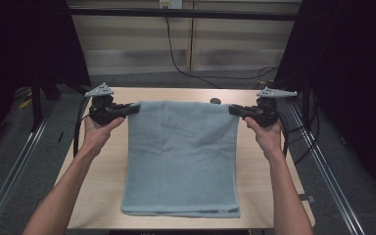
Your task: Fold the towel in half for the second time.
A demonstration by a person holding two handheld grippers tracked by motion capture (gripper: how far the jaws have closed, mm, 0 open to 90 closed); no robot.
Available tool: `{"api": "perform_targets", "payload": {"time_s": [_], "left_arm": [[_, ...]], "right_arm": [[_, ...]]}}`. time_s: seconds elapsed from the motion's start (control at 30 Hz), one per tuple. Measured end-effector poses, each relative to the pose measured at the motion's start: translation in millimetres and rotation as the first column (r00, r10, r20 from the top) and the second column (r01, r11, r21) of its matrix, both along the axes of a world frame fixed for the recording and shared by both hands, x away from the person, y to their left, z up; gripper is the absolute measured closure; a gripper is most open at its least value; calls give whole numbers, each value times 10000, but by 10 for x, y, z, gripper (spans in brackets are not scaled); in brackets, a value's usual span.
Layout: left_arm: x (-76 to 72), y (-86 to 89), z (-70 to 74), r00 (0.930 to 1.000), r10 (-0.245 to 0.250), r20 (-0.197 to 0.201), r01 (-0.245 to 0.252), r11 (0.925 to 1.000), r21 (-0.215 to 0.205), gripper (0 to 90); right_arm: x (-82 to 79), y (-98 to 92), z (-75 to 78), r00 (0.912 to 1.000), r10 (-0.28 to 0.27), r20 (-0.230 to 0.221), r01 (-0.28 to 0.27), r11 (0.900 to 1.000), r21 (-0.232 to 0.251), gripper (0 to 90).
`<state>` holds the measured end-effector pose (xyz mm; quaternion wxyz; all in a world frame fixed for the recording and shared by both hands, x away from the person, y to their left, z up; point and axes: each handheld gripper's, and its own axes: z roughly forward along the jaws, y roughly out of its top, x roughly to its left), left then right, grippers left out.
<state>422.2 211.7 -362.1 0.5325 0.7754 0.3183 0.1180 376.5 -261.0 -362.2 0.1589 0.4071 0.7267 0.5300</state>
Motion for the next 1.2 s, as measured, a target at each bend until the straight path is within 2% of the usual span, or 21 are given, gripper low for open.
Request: {"api": "perform_targets", "payload": {"time_s": [0.1, 0.17, 0.2, 0.27, 0.53, 0.6, 0.67, 0.8, 0.83, 0.87, 0.97, 1.07, 1.13, 1.2], "left_arm": [[0, -5, 31, 9999, 35, 163, -35, 10000, 53, 822], [-52, -9, 8, 9997, -24, 235, 25, 10000, -33, 823], [-88, -12, -17, 9995, -117, 276, 113, 9999, 130, 823], [-150, 3, -81, 9994, -168, 299, 161, 9996, 229, 823], [-327, 138, -274, 9996, -282, 87, 281, 9996, 20, 823], [-394, 144, -292, 9993, -380, 3, 380, 9993, -26, 822], [-491, 153, -307, 9990, -437, 96, 437, 9990, 8, 823], [-605, 191, -315, 9981, -604, 99, 605, 9982, -46, 823], [-635, 201, -318, 9981, -605, 115, 606, 9981, -49, 823], [-691, 210, -334, 9979, -637, 120, 638, 9979, -112, 823], [-813, 228, -397, 9970, -777, 54, 778, 9968, -182, 823], [-915, 251, -474, 9957, -921, -134, 915, 9951, -362, 823], [-982, 257, -535, 9946, -1021, -171, 1018, 9946, -198, 823], [-1011, 257, -558, 9944, -1035, -202, 1030, 9944, -253, 822]], "right_arm": [[29, -23, 50, 10000, -70, 14, 70, 10000, 43, 841], [20, -26, 63, 10000, -61, 13, 61, 9999, 94, 841], [2, -25, 58, 10000, -45, 33, 45, 9999, 120, 841], [-46, -19, 26, 10000, 67, 45, -67, 9999, 80, 841], [-298, 25, -54, 9985, 544, 78, -543, 9985, -55, 841], [-376, 16, -68, 9976, 691, 30, -692, 9971, 311, 841], [-442, 1, -86, 9969, 789, -4, -788, 9953, 565, 841], [-619, 15, -121, 9952, 963, -193, -959, 9952, 183, 841], [-619, 15, -121, 9952, 963, -193, -959, 9952, 183, 841], [-708, 37, -131, 9937, 1090, -252, -1091, 9940, -3, 841], [-834, 67, -157, 9921, 1212, -317, -1221, 9921, -276, 841], [-977, 84, -252, 9904, 1235, -618, -1272, 9900, -605, 841], [-1042, 82, -343, 9879, 1275, -885, -1335, 9888, -660, 841], [-1101, 90, -431, 9856, 1284, -1104, -1375, 9873, -794, 841]]}}
